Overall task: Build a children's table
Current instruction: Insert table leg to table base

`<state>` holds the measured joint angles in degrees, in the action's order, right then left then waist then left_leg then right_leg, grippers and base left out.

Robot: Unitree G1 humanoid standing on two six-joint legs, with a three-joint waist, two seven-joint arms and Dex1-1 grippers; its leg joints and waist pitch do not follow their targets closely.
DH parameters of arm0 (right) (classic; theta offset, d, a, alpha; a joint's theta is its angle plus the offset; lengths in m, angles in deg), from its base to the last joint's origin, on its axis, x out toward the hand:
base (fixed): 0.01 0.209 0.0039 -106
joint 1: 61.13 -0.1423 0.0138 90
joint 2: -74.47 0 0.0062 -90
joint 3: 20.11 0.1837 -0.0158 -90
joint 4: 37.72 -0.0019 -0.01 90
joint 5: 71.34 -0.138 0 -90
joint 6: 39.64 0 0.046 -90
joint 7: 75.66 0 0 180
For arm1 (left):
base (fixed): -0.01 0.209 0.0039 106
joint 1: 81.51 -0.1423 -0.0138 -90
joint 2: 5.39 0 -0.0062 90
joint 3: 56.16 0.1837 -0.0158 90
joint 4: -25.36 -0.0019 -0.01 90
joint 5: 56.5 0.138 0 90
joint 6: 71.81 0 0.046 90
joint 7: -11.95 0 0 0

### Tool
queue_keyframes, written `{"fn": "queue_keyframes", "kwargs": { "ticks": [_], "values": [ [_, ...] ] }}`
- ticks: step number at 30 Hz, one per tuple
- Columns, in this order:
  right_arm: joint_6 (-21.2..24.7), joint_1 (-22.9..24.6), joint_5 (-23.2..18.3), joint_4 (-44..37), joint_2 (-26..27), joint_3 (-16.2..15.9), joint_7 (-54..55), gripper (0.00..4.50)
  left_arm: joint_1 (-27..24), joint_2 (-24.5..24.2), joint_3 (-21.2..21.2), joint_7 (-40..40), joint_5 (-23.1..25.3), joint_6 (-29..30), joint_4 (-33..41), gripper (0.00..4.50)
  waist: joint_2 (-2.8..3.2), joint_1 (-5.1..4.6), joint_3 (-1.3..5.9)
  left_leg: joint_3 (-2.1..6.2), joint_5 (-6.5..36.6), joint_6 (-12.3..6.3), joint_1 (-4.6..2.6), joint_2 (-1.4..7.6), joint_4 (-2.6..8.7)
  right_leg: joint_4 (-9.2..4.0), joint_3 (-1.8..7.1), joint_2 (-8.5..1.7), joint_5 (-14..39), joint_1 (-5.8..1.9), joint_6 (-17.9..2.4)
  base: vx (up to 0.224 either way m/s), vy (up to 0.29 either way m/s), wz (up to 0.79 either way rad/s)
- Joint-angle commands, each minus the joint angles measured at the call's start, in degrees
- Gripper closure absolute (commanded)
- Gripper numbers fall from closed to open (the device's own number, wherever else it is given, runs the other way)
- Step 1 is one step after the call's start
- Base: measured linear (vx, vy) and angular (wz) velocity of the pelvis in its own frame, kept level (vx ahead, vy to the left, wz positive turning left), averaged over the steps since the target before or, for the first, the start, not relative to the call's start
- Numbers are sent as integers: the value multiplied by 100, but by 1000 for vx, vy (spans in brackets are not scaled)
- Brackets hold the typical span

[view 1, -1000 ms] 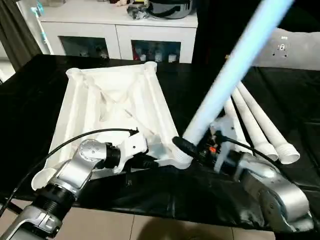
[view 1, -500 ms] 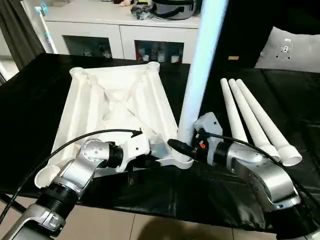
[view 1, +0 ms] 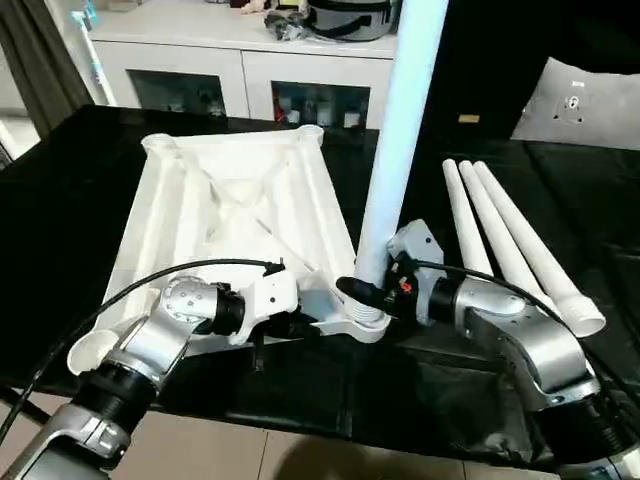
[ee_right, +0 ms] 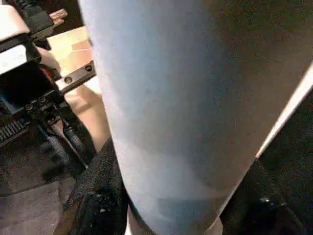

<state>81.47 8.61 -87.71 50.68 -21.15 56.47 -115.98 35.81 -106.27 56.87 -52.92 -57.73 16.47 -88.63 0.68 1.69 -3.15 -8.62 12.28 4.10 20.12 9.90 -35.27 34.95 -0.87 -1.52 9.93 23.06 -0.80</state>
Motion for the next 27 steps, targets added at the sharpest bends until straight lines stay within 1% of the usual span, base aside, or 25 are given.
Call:
{"fn": "queue_keyframes", "kwargs": {
  "ticks": [1,2,3,4,5,6,7,8,9,10,11,12,13,14,15,17,18,21,23,25,26,27],
  "values": [
    [273,188,-49,75,-106,40,3,257,68,-14,94,-90,148,-203,-132,450,-26,-16,302,56,1321,38,0,231,470,-553,255,-520,2784,-206,-660,0,0,0],
    [273,188,-49,75,-106,40,3,257,68,-14,94,-90,148,-203,-132,450,-23,-14,297,55,1320,29,3,227,472,-565,256,-513,2786,-209,-642,0,0,0],
    [342,261,-137,-52,-129,119,10,257,105,-8,92,-102,168,-302,-202,450,5,-8,307,53,1319,29,-10,232,474,-566,258,-508,2660,-210,-662,0,0,0],
    [342,261,-137,-52,-129,119,10,257,105,-8,92,-102,168,-302,-202,450,-2,0,311,56,1312,37,-9,241,473,-552,262,-510,2588,-213,-679,0,0,0],
    [397,329,-205,-158,-151,186,18,257,130,1,86,-125,163,-351,-239,450,5,8,309,53,1313,42,-3,234,478,-548,258,-502,2519,-221,-694,0,0,0],
    [426,385,-232,-214,-165,234,18,257,147,23,81,-180,129,-373,-245,450,-1,5,309,55,1314,47,1,230,479,-540,256,-503,2516,-227,-704,0,0,0],
    [432,405,-235,-228,-169,250,16,257,152,33,77,-206,110,-376,-241,450,13,8,317,53,1338,53,-6,230,470,-552,260,-517,2551,-222,-720,0,0,0],
    [434,413,-230,-230,-170,252,20,257,158,44,81,-204,113,-372,-247,450,5,8,315,52,1330,55,-2,229,469,-547,259,-512,2545,-221,-725,0,0,0],
    [445,433,-224,-243,-162,262,27,257,181,71,94,-182,140,-377,-296,450,50,9,311,60,1348,72,-3,236,480,-546,256,-515,2504,-219,-758,0,0,0],
    [456,441,-236,-255,-153,277,32,257,192,76,102,-173,160,-391,-328,450,37,9,319,59,1365,78,-11,239,475,-542,256,-512,2435,-221,-782,0,0,0],
    [473,454,-248,-276,-135,297,43,257,198,69,109,-193,174,-418,-358,450,36,10,322,63,1351,86,-12,243,479,-527,256,-511,2361,-225,-807,0,0,0],
    [478,460,-255,-282,-122,313,50,257,201,61,112,-210,180,-437,-377,450,50,9,317,61,1369,92,-14,246,485,-526,255,-508,2267,-223,-851,0,0,0],
    [478,460,-255,-282,-122,313,50,257,201,61,112,-210,181,-438,-378,450,43,8,316,62,1383,99,-11,245,489,-515,255,-507,2211,-232,-881,0,0,0],
    [480,460,-257,-279,-117,316,55,257,201,58,111,-225,178,-454,-386,450,41,8,315,60,1398,102,-11,243,487,-515,255,-506,2217,-231,-887,0,0,0],
    [482,460,-259,-274,-110,320,62,257,202,54,108,-246,175,-479,-399,450,51,8,314,58,1411,105,-11,237,482,-525,257,-515,2244,-233,-892,0,0,0],
    [406,415,-279,-103,-17,322,73,257,164,56,121,-414,109,-517,-351,450,32,12,313,60,1428,104,-12,238,482,-529,259,-526,2350,-230,-880,0,0,0],
    [385,402,-288,-55,10,322,71,257,148,58,125,-462,84,-521,-327,450,44,6,307,65,1456,111,-6,241,489,-535,255,-528,2438,-227,-861,0,0,0],
    [333,370,-279,72,28,293,26,257,104,63,135,-565,14,-434,-211,450,45,4,313,65,1432,111,-9,245,487,-527,255,-528,2372,-229,-872,0,0,0],
    [338,414,-332,188,47,366,23,257,65,75,86,-594,-89,-271,-87,450,56,2,310,67,1436,114,-5,247,490,-526,258,-535,2346,-233,-895,0,0,0],
    [338,414,-332,188,47,366,23,257,65,75,86,-594,-89,-271,-87,450,56,2,310,68,1433,110,-3,243,492,-524,255,-526,2330,-239,-908,0,0,0],
    [344,455,-360,229,80,438,29,257,55,85,48,-599,-129,-217,-63,450,56,1,310,69,1424,110,-3,246,497,-522,255,-524,2307,-238,-910,0,0,0],
    [332,593,-516,285,174,638,34,257,56,86,-1,-567,-142,-177,-79,450,76,-4,309,67,1453,119,-8,248,495,-526,256,-528,2292,-231,-928,0,0,0]
  ]
}}
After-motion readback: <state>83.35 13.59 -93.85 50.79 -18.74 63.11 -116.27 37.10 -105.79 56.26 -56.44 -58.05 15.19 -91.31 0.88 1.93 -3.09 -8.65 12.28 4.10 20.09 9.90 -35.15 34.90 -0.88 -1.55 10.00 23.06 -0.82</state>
